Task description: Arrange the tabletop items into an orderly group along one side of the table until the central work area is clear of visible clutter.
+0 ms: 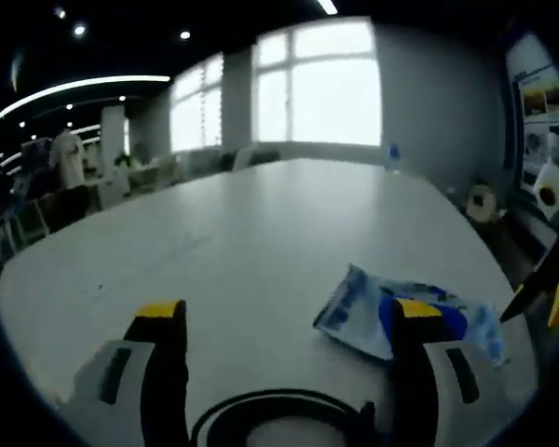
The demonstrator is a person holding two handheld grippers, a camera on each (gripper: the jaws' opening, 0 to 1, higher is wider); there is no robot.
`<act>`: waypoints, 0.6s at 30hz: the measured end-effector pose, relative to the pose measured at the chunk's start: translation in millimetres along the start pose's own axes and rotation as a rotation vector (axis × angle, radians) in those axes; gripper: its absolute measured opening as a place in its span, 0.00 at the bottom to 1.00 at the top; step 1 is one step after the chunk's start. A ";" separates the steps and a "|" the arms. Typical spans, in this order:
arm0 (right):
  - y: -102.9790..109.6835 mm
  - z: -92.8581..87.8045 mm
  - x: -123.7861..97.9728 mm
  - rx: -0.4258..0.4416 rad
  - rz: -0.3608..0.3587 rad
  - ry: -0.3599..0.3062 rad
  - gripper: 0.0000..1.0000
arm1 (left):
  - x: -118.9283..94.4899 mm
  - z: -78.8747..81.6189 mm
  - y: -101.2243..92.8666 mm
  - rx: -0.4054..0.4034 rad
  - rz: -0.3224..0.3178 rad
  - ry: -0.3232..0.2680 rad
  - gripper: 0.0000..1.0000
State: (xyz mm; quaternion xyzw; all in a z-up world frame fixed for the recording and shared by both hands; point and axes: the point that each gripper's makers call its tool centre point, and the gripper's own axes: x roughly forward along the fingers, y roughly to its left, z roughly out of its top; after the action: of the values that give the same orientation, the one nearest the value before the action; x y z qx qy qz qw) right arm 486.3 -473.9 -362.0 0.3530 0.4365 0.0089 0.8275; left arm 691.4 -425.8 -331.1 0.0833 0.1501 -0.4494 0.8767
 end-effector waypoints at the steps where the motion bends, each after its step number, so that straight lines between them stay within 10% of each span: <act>1: -0.3 0.1 0.8 0.018 -0.001 -0.003 0.76 | 5.7 -1.6 -2.8 0.004 -0.019 0.009 0.81; 18: -12.5 -6.9 18.7 0.271 -0.064 -0.013 0.44 | 53.8 -22.8 -35.5 0.039 -0.211 0.148 0.49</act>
State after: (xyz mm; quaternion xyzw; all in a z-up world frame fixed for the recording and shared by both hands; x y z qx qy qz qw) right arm 489.1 -473.3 -385.3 0.4473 0.4396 -0.0787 0.7749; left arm 687.9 -481.1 -371.1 0.1171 0.2136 -0.5344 0.8094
